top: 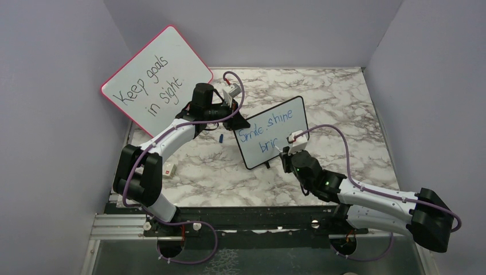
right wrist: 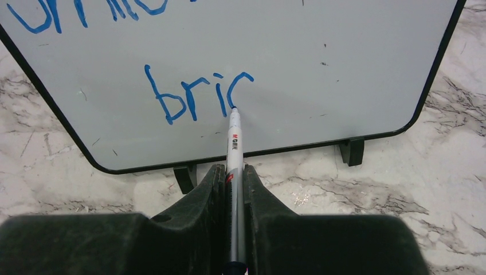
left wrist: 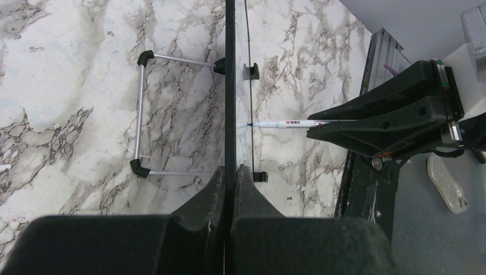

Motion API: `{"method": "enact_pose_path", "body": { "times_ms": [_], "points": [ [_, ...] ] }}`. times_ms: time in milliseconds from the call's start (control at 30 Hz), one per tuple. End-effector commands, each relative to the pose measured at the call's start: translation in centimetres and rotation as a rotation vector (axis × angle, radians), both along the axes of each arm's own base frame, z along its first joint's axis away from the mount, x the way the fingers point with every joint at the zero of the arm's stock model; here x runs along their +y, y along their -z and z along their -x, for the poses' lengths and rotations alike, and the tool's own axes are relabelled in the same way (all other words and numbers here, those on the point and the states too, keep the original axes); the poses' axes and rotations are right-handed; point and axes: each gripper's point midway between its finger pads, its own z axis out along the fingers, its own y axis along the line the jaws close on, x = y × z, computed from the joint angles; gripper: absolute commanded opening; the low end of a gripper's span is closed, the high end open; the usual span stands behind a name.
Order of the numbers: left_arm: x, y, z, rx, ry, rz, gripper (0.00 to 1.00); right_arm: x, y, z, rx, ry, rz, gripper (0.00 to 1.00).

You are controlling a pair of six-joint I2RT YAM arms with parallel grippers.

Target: Write a sentence on the whiteboard

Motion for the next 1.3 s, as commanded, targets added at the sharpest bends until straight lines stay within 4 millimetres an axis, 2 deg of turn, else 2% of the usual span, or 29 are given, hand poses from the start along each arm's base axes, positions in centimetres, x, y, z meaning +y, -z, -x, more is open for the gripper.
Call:
{"method": "enact_pose_path", "body": {
  "times_ms": [0, 233, 767, 1067, 1267],
  "points": [
    [0.4, 1.9, -0.3, -0.021, -0.008, -0.07, 0.0, -1.4, -0.4, -0.8, -0.02, 0.078, 0.009, 0.01],
    [0.3, 1.9, -0.3, -0.021, -0.008, -0.069, 0.0, -1.4, -0.6, -1.2, -0.033, 0.088, -0.002, 0.01],
    [0.4, 1.9, -0.3, -0.022, -0.008, -0.069, 0.0, -0.8, -2.5, -2.0, -0.101, 0.069, -0.049, 0.01],
    [0.4, 1.8, -0.4, -0.024, -0.01, -0.069, 0.0, -0.6, -2.4, -1.9, -0.089, 0.058, -0.047, 0.01],
    [0.3, 1.8, -0.4, -0.024, -0.009, -0.068, 0.0, -0.6, -1.4, -1.4, -0.031, 0.051, -0.031, 0.01]
  ]
}}
